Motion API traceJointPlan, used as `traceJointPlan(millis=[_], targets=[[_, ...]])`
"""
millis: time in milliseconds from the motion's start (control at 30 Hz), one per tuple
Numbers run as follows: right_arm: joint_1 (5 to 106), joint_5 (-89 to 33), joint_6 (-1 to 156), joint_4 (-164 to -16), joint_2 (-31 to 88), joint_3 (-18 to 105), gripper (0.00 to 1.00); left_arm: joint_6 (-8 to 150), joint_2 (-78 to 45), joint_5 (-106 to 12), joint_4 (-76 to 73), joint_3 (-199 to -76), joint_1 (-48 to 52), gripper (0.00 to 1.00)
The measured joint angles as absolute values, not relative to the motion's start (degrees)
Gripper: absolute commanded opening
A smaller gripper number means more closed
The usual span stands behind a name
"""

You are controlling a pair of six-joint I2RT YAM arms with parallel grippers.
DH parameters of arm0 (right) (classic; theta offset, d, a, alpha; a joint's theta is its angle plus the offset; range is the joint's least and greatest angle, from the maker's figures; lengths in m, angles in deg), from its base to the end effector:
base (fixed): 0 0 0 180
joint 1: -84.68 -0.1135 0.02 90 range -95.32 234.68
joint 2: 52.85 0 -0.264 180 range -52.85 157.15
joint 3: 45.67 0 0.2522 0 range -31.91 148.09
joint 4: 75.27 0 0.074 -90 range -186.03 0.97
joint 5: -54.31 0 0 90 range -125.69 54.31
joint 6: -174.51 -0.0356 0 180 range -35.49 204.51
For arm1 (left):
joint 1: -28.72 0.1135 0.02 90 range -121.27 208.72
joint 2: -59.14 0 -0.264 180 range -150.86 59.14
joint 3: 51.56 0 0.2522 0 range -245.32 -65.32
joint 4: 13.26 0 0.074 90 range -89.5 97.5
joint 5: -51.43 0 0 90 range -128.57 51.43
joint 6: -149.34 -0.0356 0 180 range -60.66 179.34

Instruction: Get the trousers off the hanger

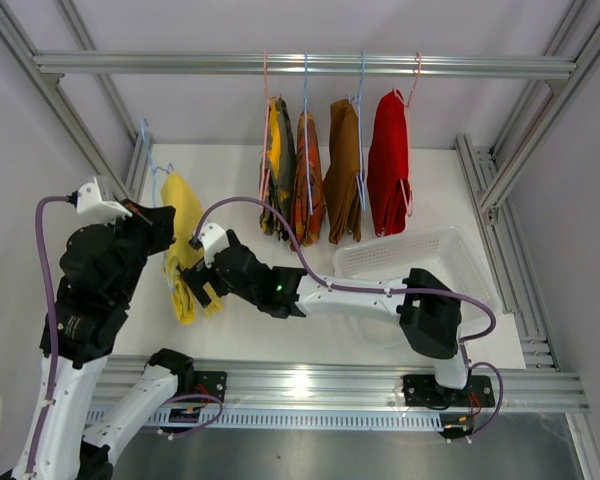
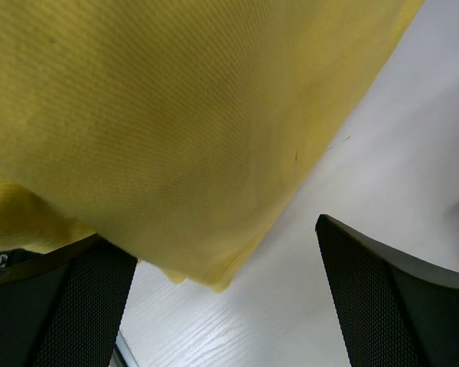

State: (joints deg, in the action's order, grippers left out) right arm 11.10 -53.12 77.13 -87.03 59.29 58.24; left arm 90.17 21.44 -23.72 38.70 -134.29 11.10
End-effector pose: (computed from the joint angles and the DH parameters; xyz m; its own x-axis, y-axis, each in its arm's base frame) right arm 0.1432 0.4484 0.2850 -0.2032 -0.2559 -0.9451 -0.8163 0.5774 0.0192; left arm 0.0952 -0.0207 0.4403 -0.1244 -0.4802 -0.8683 -0.0159 0.8759 -0.4822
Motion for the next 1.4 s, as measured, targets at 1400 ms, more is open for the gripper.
traceJointPlan(millis=[1400], targets=[[11.62, -63.98, 82.70, -73.94, 62.85, 59.27, 0.99, 89.27, 23.19, -22.28, 34.13, -127.76, 12.87, 0.00]])
